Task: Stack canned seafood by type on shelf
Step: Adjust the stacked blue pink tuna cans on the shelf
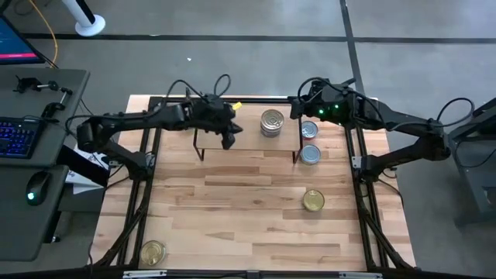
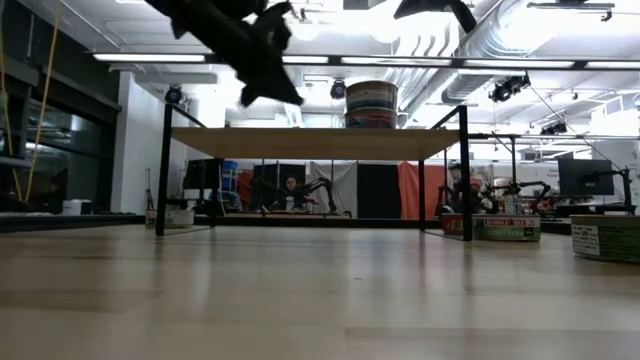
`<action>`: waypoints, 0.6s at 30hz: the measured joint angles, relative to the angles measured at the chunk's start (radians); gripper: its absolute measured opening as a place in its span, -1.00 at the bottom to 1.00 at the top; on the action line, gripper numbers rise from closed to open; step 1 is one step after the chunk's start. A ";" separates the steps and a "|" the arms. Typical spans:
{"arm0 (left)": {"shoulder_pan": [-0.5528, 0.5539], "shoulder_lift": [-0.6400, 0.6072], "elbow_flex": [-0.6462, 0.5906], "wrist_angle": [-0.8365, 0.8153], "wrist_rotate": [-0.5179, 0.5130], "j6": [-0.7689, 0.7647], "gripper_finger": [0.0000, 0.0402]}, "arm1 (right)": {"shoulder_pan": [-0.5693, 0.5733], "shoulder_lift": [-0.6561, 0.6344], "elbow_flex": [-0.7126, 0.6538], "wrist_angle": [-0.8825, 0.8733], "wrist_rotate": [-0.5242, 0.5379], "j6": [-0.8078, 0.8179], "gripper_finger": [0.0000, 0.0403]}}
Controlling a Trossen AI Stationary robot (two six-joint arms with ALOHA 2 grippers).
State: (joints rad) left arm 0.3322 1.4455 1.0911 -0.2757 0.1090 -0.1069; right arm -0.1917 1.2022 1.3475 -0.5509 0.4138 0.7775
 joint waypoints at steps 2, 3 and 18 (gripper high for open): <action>-0.003 0.034 0.009 0.081 -0.033 0.030 -1.00 | 0.009 0.000 0.001 0.000 0.001 0.000 -1.00; -0.002 0.051 0.013 0.117 -0.038 0.051 -1.00 | 0.013 0.000 0.001 -0.001 0.000 -0.001 -1.00; -0.025 0.270 0.124 0.167 -0.030 0.268 -1.00 | 0.024 0.000 0.001 0.001 0.000 0.007 -1.00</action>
State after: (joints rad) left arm 0.3070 1.7153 1.2147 -0.1092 0.0791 0.1608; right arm -0.1673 1.2026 1.3483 -0.5503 0.4133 0.7845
